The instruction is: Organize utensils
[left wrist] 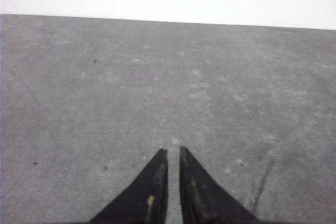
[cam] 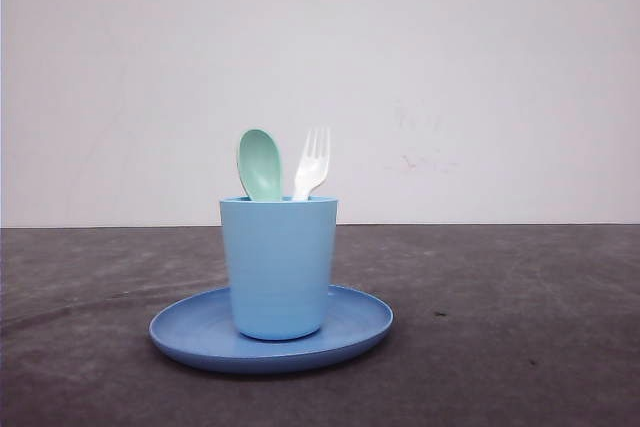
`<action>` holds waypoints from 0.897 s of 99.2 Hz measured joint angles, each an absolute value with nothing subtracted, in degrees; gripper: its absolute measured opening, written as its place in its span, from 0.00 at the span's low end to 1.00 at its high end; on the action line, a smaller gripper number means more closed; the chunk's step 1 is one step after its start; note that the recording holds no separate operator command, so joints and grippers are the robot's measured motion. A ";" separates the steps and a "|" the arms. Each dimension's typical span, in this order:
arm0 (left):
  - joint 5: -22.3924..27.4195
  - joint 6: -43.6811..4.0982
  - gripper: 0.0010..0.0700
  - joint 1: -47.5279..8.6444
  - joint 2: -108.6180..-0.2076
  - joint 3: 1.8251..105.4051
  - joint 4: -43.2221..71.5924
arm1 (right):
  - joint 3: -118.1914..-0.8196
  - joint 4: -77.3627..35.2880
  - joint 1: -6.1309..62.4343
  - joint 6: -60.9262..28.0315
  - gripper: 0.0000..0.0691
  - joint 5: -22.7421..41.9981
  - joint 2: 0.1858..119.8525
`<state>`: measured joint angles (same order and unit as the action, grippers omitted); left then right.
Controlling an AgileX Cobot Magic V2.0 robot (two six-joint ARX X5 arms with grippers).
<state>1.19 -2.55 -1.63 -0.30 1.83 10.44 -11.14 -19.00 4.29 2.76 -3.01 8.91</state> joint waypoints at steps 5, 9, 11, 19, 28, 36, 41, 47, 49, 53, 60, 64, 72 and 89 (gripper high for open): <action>1.19 -2.55 0.01 -1.63 -0.30 1.83 10.44 | -9.96 -18.81 3.99 2.76 0.00 -3.01 6.57; 1.19 -2.55 0.01 -1.61 -0.30 1.83 10.44 | -9.13 -18.50 3.95 2.76 0.00 -2.98 5.10; 1.21 -2.57 0.01 -1.63 -0.30 1.83 10.44 | -8.73 -18.48 3.90 2.76 0.00 -2.98 4.40; 1.19 -2.57 0.01 -1.63 -0.30 1.83 10.44 | -7.03 -18.33 3.77 2.76 0.00 -2.98 2.52; 1.19 -2.57 0.01 -1.61 -0.30 1.83 10.44 | -4.60 -16.99 3.77 2.76 0.00 -2.98 0.84; 1.19 -2.57 0.01 -1.63 -0.30 1.83 10.44 | -2.57 -14.50 3.73 2.76 0.00 -3.01 0.25; 1.19 -2.57 0.01 -1.63 -0.30 1.83 10.44 | -1.76 -11.86 3.55 2.74 0.00 -3.01 0.40; 1.19 -2.55 0.01 -1.61 -0.30 1.83 10.44 | -1.17 -10.26 3.25 2.74 0.00 -3.55 0.30; 1.19 -2.55 0.01 -1.61 -0.30 1.83 10.44 | -1.13 -10.17 3.20 2.76 0.00 -3.51 0.30; 1.19 -2.57 0.01 -1.63 -0.30 1.83 10.44 | -1.08 -10.13 2.98 2.76 0.00 -3.53 0.30; 1.19 -2.57 0.01 -1.61 -0.30 1.83 10.44 | -1.08 -10.11 2.87 2.74 0.00 -3.51 0.30; 1.19 -2.55 0.01 -1.61 -0.30 1.83 10.44 | -1.08 -10.11 2.87 2.74 0.00 -3.42 0.30; 1.19 -2.57 0.01 -1.61 -0.30 1.83 10.44 | -1.08 -10.09 2.87 2.74 0.00 -3.25 0.30; 1.19 -2.57 0.01 -1.63 -0.30 1.83 10.44 | -0.99 -9.69 2.87 2.76 0.00 -3.20 0.30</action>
